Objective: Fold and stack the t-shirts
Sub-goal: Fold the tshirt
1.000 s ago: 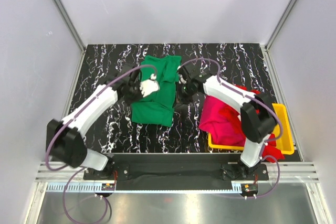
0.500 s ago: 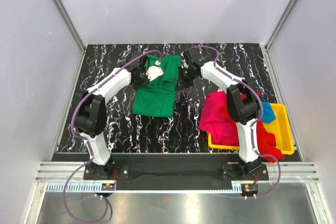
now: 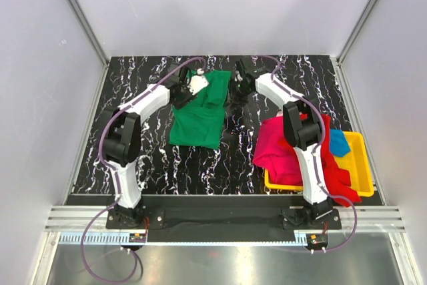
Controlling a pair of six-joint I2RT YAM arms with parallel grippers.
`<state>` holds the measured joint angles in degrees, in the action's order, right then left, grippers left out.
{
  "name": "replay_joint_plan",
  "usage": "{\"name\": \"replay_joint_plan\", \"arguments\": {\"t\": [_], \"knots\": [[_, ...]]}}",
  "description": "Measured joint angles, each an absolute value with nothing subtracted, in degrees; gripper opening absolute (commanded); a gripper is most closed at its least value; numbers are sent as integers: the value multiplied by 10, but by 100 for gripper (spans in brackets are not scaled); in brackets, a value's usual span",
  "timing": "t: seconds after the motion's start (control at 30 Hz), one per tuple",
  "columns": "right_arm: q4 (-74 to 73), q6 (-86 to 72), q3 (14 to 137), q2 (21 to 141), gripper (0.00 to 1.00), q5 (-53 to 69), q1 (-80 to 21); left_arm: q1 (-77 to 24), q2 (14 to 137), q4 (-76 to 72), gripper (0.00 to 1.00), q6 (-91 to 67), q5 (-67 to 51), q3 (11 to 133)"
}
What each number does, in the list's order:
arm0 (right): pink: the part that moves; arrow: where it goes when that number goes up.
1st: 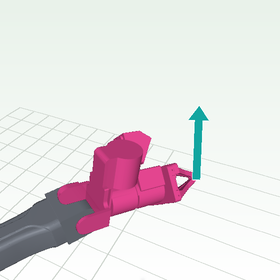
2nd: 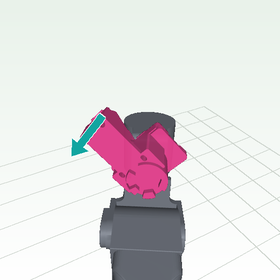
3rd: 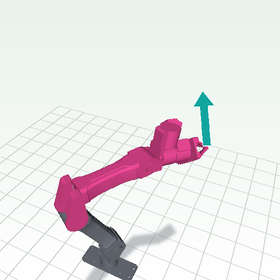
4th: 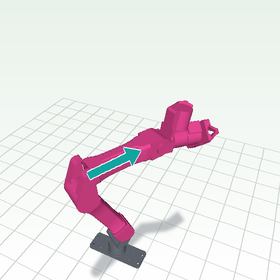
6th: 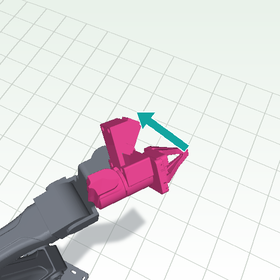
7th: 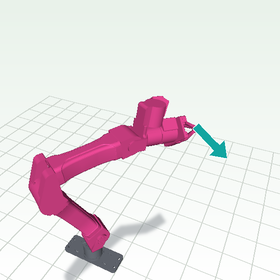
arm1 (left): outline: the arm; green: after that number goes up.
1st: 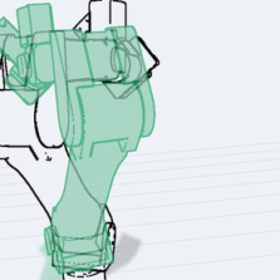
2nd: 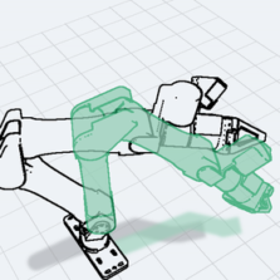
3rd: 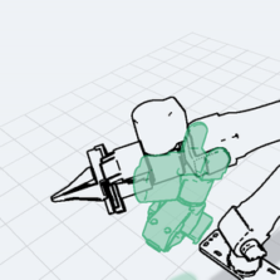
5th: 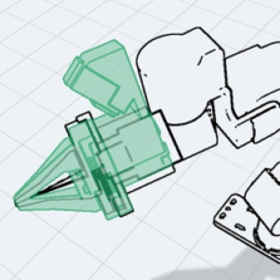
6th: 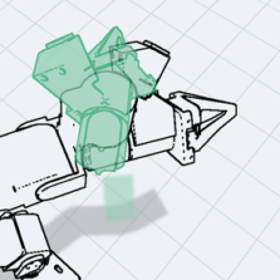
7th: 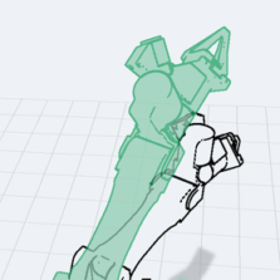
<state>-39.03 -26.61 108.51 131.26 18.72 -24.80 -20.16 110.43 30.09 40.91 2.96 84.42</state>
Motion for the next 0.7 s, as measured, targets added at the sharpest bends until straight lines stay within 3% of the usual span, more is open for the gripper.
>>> {"name": "replay_joint_plan", "arguments": {"t": [0.07, 0.13, 0.2, 0.27, 0.37, 0.5, 0.7], "knots": [[-396, -264, 1115, 1318, 41, 168, -241, -196, 1116, 285, 63, 398, 44, 856], [-395, -257, 1140, 1319, 41, 152, -237, -184, 1134, 288, 64, 378, 51, 891], [-377, -251, 1132, 1303, 39, 139, -236, -170, 1139, 294, 61, 357, 51, 921], [-352, -249, 1071, 1264, 38, 130, -240, -152, 1125, 299, 52, 334, 37, 926], [-311, -264, 935, 1183, 41, 138, -251, -132, 1056, 312, 47, 315, -6, 853], [-281, -299, 811, 1114, 47, 141, -292, -134, 968, 368, 56, 296, -80, 740], [-222, -347, 727, 1079, 48, 155, -364, -148, 938, 404, 66, 287, -157, 615]]}}
